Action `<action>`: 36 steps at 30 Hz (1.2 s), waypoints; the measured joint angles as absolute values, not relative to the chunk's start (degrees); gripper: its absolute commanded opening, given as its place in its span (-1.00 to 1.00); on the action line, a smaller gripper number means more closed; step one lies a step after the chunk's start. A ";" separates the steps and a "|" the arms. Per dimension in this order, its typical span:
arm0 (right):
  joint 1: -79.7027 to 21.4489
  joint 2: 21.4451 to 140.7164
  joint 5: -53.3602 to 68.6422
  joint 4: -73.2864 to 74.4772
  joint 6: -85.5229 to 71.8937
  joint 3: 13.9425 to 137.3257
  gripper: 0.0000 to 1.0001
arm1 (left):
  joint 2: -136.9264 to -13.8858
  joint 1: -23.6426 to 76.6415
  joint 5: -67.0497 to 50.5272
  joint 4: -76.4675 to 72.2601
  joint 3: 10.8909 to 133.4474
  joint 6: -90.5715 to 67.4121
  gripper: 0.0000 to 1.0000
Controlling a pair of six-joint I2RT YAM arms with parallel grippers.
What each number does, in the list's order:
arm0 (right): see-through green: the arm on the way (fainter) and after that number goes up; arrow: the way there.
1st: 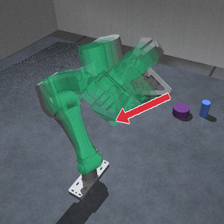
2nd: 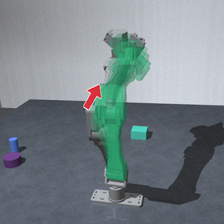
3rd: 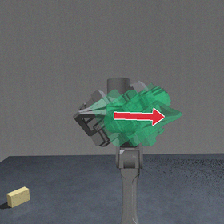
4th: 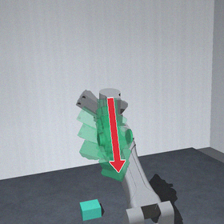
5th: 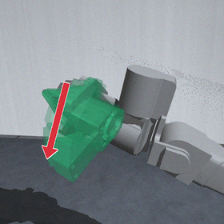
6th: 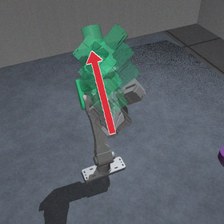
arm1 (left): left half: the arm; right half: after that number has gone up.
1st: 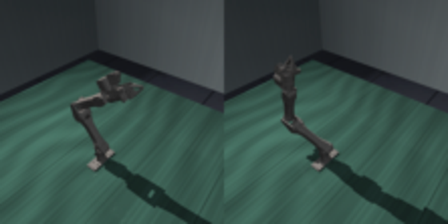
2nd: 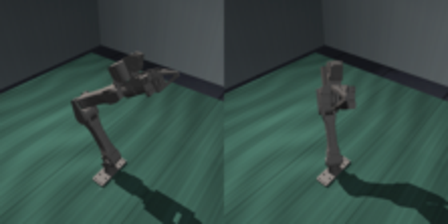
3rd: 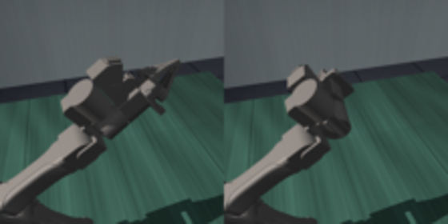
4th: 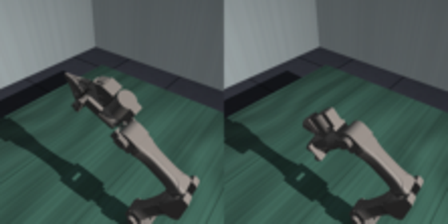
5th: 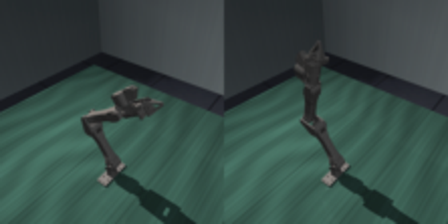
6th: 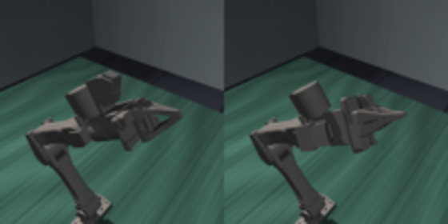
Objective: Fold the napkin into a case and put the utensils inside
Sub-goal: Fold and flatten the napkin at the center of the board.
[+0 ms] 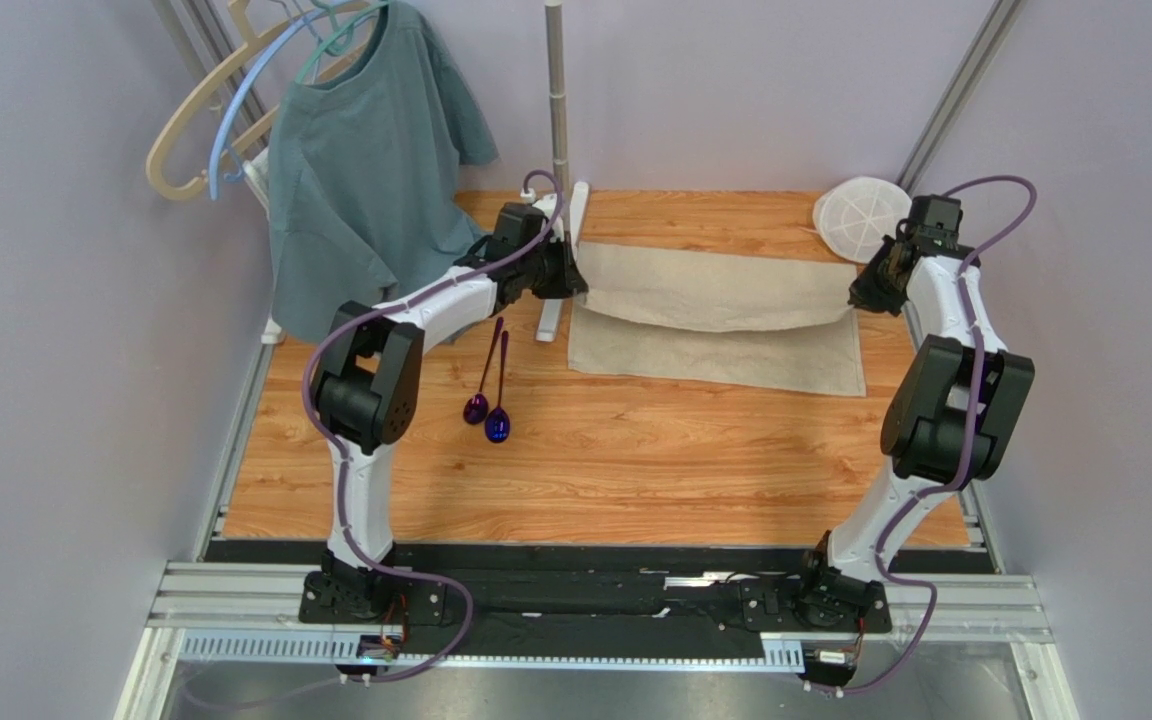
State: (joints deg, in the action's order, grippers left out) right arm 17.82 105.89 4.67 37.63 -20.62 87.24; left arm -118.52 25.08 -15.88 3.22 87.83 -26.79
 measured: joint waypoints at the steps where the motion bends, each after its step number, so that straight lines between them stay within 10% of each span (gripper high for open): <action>1: 17.82 105.43 4.43 37.80 -20.43 86.67 -1.00 | -118.08 25.08 -15.77 4.97 87.83 -26.72 -1.00; 36: 18.83 105.80 0.43 38.59 -19.86 75.77 -1.00 | -119.39 27.90 -17.91 24.18 85.82 -28.18 -1.00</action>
State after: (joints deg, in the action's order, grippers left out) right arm 18.83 105.80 0.43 38.59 -19.86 75.77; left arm -119.39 27.90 -17.91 24.18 85.82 -28.18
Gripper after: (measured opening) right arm 0.016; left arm 0.007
